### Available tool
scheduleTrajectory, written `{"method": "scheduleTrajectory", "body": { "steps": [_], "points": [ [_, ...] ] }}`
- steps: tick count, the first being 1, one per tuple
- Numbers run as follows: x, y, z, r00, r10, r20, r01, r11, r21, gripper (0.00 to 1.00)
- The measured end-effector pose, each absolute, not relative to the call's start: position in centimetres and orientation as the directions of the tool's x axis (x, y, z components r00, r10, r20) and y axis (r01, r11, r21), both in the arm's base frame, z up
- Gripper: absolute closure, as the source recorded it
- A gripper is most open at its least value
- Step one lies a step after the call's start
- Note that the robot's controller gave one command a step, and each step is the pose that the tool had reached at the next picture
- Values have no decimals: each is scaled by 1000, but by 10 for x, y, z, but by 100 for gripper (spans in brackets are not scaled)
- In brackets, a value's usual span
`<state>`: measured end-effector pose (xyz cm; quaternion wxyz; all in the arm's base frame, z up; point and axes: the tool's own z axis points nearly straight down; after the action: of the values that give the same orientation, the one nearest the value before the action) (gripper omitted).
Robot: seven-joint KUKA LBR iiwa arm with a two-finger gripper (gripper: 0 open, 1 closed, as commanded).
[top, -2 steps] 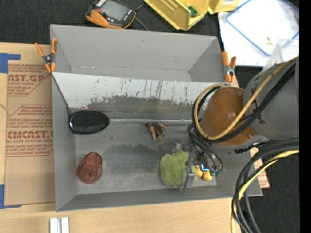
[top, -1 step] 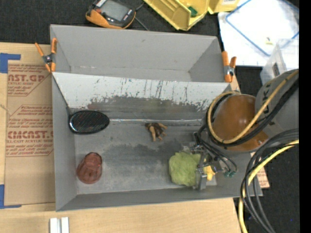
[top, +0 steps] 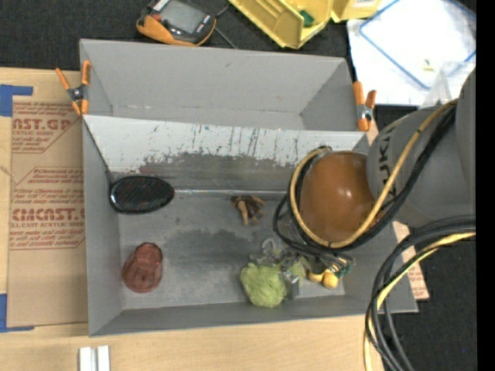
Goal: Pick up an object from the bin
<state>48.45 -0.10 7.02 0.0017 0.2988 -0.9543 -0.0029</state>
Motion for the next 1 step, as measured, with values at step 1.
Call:
{"method": "scheduleTrajectory", "body": {
  "steps": [1],
  "points": [
    [484,-1,71,-821,-570,2,-570,821,7,100]
  ]
}}
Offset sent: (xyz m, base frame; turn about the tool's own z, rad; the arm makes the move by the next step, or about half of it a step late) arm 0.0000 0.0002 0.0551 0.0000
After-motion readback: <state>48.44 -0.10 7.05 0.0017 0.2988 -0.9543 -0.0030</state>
